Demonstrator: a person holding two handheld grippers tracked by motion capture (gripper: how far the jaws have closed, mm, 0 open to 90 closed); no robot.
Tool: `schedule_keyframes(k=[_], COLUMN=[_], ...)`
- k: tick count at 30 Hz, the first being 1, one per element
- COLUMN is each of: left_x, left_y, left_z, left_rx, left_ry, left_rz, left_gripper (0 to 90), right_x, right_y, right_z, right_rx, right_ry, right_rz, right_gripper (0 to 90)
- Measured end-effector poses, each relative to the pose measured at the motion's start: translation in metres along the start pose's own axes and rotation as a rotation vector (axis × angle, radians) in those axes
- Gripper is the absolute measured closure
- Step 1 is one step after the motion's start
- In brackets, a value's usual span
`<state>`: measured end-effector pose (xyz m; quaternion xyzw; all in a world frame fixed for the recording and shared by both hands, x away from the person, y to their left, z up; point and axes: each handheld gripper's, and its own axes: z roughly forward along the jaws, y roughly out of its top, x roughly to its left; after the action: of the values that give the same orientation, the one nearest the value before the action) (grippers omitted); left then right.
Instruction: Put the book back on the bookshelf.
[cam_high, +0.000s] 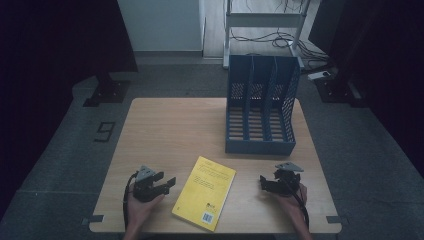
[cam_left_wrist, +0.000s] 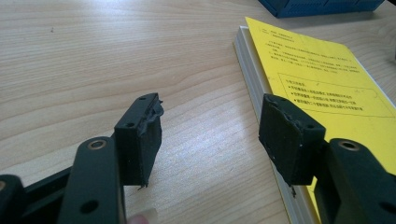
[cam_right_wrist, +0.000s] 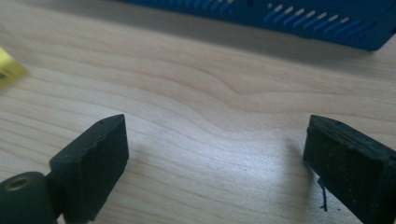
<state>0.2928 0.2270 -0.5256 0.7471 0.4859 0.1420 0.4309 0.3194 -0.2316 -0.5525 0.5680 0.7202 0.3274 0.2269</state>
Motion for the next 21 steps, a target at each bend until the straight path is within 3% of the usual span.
schedule_keyframes(k=[4, 12, 21], left_x=[0.000, -0.001, -0.003], left_y=[0.000, 0.000, 0.001], left_z=[-0.001, 0.000, 0.000], left_rx=[-0.004, -0.003, -0.002], left_ry=[-0.002, -0.007, -0.014], left_rz=[-0.004, 0.000, 0.001], left_gripper=[39.3, 39.2, 39.0], right_x=[0.004, 0.020, 0.040], right_y=[0.005, 0.014, 0.024], right_z=[-0.011, -0.033, -0.049], right_rx=[-0.046, -0.124, -0.175], right_ry=[0.029, 0.073, 0.128], right_rz=[0.018, -0.001, -0.033], right_gripper=[9.8, 12.4, 13.1])
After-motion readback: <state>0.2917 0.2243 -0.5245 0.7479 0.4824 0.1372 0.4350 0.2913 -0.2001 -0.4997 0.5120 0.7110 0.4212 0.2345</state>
